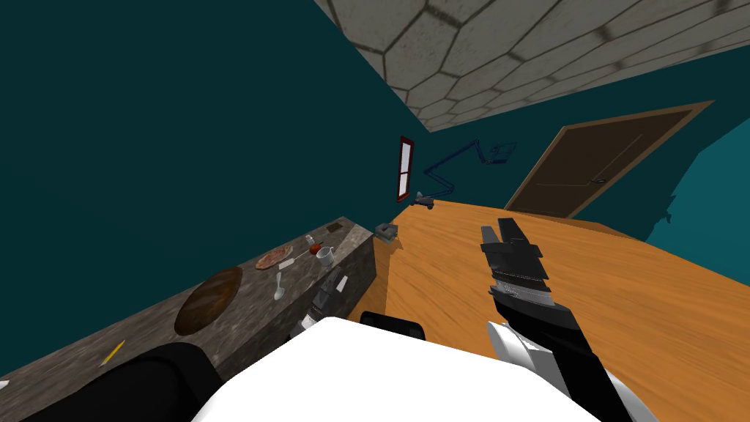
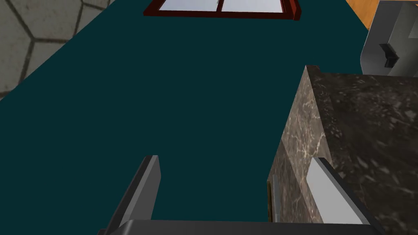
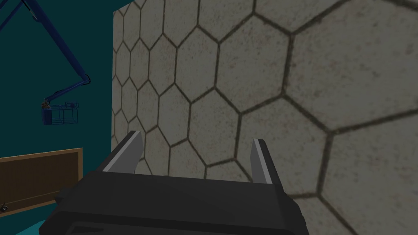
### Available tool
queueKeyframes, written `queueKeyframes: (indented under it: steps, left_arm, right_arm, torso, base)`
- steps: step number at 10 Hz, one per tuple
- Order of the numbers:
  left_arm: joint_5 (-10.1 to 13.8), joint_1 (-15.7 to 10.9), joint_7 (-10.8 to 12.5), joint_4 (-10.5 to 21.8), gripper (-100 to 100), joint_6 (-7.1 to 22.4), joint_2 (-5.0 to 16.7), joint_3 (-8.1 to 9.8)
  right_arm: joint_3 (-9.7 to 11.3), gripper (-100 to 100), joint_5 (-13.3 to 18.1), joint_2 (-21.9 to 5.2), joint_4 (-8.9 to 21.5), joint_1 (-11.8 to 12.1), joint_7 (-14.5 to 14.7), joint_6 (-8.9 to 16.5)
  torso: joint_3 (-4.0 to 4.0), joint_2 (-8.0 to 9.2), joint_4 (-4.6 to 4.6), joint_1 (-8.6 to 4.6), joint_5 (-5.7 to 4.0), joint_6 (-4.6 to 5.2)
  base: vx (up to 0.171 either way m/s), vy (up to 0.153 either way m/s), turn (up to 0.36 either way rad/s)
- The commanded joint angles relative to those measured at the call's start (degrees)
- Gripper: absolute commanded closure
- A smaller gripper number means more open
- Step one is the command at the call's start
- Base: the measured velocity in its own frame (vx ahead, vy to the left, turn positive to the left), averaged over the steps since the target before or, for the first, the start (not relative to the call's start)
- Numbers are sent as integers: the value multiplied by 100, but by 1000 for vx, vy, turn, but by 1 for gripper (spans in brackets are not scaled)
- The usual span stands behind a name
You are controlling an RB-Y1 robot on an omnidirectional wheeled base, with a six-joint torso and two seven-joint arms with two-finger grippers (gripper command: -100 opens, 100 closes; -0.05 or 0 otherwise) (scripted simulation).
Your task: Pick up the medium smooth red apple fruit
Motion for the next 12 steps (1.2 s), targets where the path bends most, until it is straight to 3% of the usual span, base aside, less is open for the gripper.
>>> queueKeyframes:
  steps: [1,2,3,4,5,6,7,8,9,10,11,12]
  left_arm:
    - [186,247,53,232,-100,-14,286,-234]
    - [186,247,53,232,-100,-14,396,-234]
    - [350,472,83,383,-100,-14,624,-436]
    - [350,498,83,383,-100,-14,729,-436]
    - [516,737,110,535,-100,-13,916,-632]
    - [516,747,110,535,-100,-13,1065,-632]
    - [683,991,132,686,-100,-13,1292,-822]
    - [683,991,132,686,-100,-13,1406,-822]
    - [850,1228,148,837,-100,-12,1653,-1002]
    - [850,1228,148,837,-100,-12,1751,-1002]
    - [1016,1455,158,986,-100,-12,1949,-1169]
    - [1016,1455,158,986,-100,-12,2099,-1169]
  right_arm:
    - [0,0,0,0,0,0,0,0]
    - [0,0,0,0,0,0,0,0]
    - [0,0,0,0,0,0,0,0]
    - [0,0,0,0,0,0,0,0]
    - [0,0,0,0,0,0,0,0]
    - [0,0,0,0,0,0,0,0]
    - [0,0,0,0,0,0,0,0]
    - [0,0,0,0,0,0,0,0]
    - [0,0,0,0,0,0,0,0]
    - [0,0,0,0,0,0,0,0]
    - [0,0,0,0,0,0,0,0]
    - [0,0,0,0,0,0,0,0]
  torso:
    - [0,0,0,0,0,0]
    - [0,0,0,-2,1,0]
    - [0,0,0,4,1,0]
    - [0,0,0,0,1,0]
    - [-1,-1,0,4,1,0]
    - [-1,-2,-1,-3,0,0]
    - [0,-1,0,2,0,0]
    - [0,-1,0,2,1,1]
    - [1,2,1,7,1,0]
    - [2,4,1,3,1,1]
    - [2,3,1,7,1,0]
    - [1,1,0,6,1,0]
  base:
    - [36,-91,-45]
    - [32,-69,-8]
    - [36,-82,-42]
    - [39,-73,-14]
    - [45,-93,-46]
    - [34,-77,-13]
    - [35,-80,-59]
    - [26,-64,-23]
    - [25,-79,-74]
    - [26,-62,-18]
    - [39,-65,-57]
    - [32,-52,-25]
